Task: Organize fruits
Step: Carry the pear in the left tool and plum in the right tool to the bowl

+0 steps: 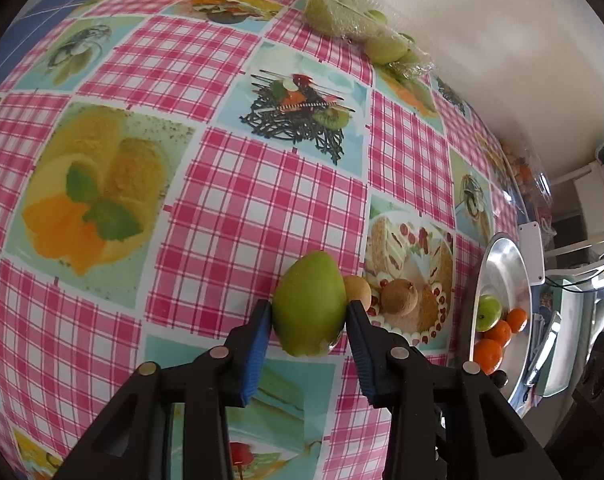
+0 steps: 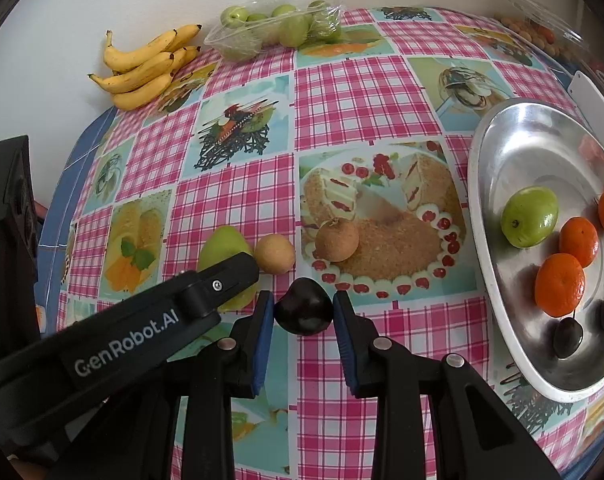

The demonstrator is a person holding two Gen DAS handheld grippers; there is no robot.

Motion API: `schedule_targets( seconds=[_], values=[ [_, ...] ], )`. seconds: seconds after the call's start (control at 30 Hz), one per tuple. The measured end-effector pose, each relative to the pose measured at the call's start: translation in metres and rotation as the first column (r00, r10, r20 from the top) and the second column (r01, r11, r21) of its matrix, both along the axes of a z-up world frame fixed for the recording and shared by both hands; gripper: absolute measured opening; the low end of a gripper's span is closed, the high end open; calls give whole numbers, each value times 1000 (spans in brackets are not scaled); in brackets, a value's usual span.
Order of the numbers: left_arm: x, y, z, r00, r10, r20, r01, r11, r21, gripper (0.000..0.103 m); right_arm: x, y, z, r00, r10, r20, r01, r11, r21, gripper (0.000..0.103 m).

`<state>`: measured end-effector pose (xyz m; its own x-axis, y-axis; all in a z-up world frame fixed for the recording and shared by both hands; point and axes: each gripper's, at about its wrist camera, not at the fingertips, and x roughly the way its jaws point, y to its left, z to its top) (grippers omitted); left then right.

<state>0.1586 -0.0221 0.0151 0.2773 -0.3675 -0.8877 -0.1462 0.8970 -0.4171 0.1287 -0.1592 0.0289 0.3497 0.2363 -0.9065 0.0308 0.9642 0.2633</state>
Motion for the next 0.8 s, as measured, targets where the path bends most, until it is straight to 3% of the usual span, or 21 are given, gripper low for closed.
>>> schedule_targets(
  seconds=[0.17, 0.8],
  values=[
    [-1, 6, 2, 1000, 22, -7, -22, 1000, -12, 41, -1, -2, 6, 1000, -6, 12, 6, 1000, 8, 31],
    [-5, 35, 43, 989, 122, 88, -121, 992, -16, 41, -7, -16, 46, 994, -22, 107, 17, 999, 49, 31]
  ],
)
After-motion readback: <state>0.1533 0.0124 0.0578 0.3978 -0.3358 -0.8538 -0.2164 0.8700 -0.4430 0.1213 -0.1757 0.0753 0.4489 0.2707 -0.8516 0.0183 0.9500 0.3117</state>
